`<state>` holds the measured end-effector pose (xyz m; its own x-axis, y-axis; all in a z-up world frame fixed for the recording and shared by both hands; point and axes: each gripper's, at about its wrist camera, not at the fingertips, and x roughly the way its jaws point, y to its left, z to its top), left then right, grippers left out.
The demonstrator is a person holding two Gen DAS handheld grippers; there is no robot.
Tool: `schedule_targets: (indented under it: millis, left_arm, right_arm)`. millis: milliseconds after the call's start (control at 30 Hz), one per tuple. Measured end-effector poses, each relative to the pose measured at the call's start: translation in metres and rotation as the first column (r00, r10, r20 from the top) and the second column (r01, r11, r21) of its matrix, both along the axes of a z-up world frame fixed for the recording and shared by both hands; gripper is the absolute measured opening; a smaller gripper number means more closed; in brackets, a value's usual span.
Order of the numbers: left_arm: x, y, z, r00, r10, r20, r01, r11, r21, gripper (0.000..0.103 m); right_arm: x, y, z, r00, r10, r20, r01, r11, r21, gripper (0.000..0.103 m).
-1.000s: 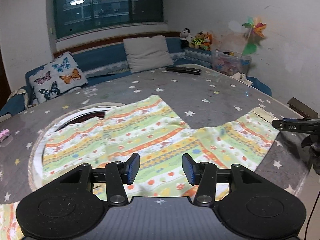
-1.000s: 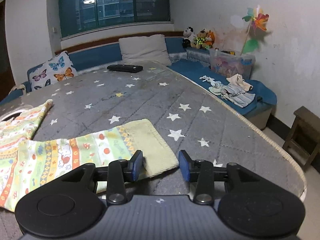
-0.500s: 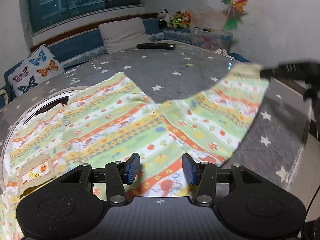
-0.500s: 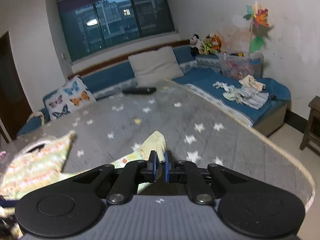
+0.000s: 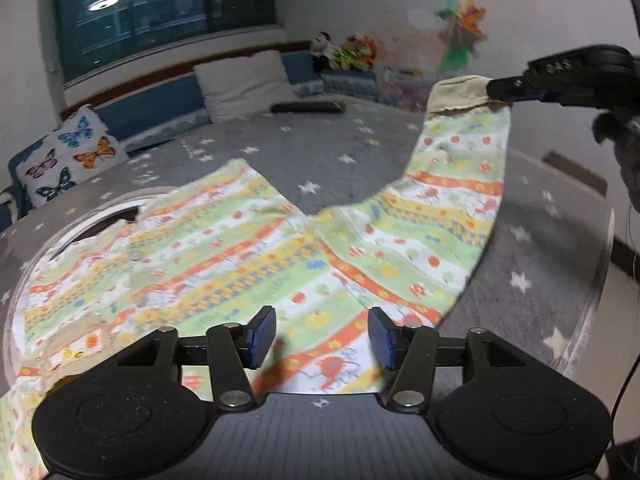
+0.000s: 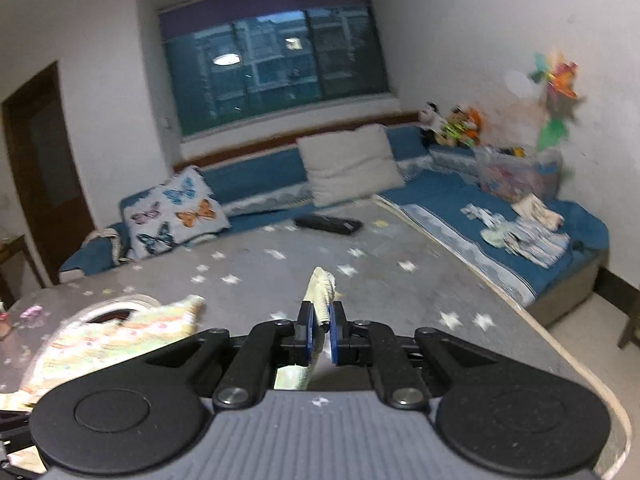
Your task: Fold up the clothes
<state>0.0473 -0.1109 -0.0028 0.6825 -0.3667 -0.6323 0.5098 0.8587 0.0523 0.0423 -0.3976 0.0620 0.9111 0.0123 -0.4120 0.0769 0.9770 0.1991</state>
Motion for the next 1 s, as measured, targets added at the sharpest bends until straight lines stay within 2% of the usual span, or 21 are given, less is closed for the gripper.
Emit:
schedule_targets:
  millis: [200, 367, 533, 733, 833, 933, 1000]
  left_arm:
    - [-0.004, 0.049, 0.021, 0.991, 0.122, 0.049, -0.118, 0.99, -0.082, 0.074]
    - [-0.011, 0.1, 0.025, 0.965, 0.253, 0.073, -0.244, 0.963, -0.109, 0.078]
    - [-0.019, 0.147, 0.02, 0.928, 0.369, 0.056, -0.359, 0.924, -0.135, 0.079]
    - [-0.028, 0.181, 0.011, 0.896, 0.443, 0.025, -0.434, 0.887, -0.158, 0.079]
    - [-0.032, 0.196, 0.007, 0.879, 0.477, 0.01, -0.468, 0.868, -0.167, 0.079]
    - [-0.033, 0.203, 0.006, 0.868, 0.497, 0.003, -0.489, 0.855, -0.171, 0.079]
    - [-0.034, 0.207, 0.006, 0.862, 0.506, 0.001, -0.499, 0.85, -0.171, 0.079]
  right_arm:
    - [-0.002, 0.049, 0.035, 0.985, 0.16, 0.063, -0.158, 0.987, -0.04, 0.007]
    - [-0.001, 0.116, 0.052, 0.936, 0.339, 0.09, -0.333, 0.94, -0.074, 0.007]
    - [0.011, 0.181, 0.045, 0.875, 0.48, 0.059, -0.475, 0.876, -0.084, 0.007]
    - [0.019, 0.253, 0.022, 0.803, 0.596, -0.016, -0.594, 0.799, -0.095, 0.007]
    - [0.013, 0.261, 0.015, 0.783, 0.621, -0.039, -0.622, 0.777, -0.096, 0.008]
    - [0.007, 0.268, 0.007, 0.762, 0.645, -0.061, -0.648, 0.756, -0.096, 0.015]
    - [0.002, 0.273, 0.003, 0.747, 0.66, -0.075, -0.664, 0.741, -0.096, 0.016]
